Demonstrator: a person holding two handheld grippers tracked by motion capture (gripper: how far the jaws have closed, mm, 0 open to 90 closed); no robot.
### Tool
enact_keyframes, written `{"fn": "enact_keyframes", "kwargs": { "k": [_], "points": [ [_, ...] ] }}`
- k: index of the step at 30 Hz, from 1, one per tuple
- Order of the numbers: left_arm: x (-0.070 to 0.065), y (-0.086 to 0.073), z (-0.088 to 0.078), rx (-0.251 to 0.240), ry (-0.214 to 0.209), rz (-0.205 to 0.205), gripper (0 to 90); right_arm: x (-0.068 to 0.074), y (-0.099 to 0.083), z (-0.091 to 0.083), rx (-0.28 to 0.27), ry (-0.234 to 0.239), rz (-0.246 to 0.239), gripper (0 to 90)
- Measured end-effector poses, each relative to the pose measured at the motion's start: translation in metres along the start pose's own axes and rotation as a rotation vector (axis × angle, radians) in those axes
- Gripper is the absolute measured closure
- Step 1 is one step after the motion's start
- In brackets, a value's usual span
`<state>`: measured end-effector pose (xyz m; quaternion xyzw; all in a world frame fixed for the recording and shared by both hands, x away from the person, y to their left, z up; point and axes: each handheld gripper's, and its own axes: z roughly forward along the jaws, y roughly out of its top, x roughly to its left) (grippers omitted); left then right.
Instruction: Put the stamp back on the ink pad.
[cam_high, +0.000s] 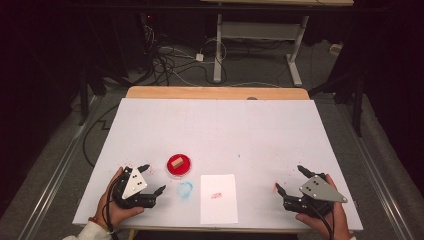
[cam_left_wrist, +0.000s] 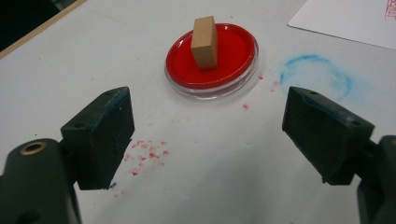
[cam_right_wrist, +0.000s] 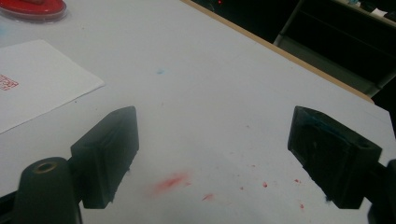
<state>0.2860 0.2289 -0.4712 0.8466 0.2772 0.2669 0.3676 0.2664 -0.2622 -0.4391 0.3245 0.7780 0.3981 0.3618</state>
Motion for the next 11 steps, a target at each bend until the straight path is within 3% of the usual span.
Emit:
{"fn": "enact_keyframes", "kwargs": {
  "k": [11],
  "points": [
    [0.0008,0.0005,0.0002,-0.005,0.004,-0.014,16.3,-0.0031,-0.0008,0.0011,-0.001,-0.016,0.013,17.0]
  ]
}}
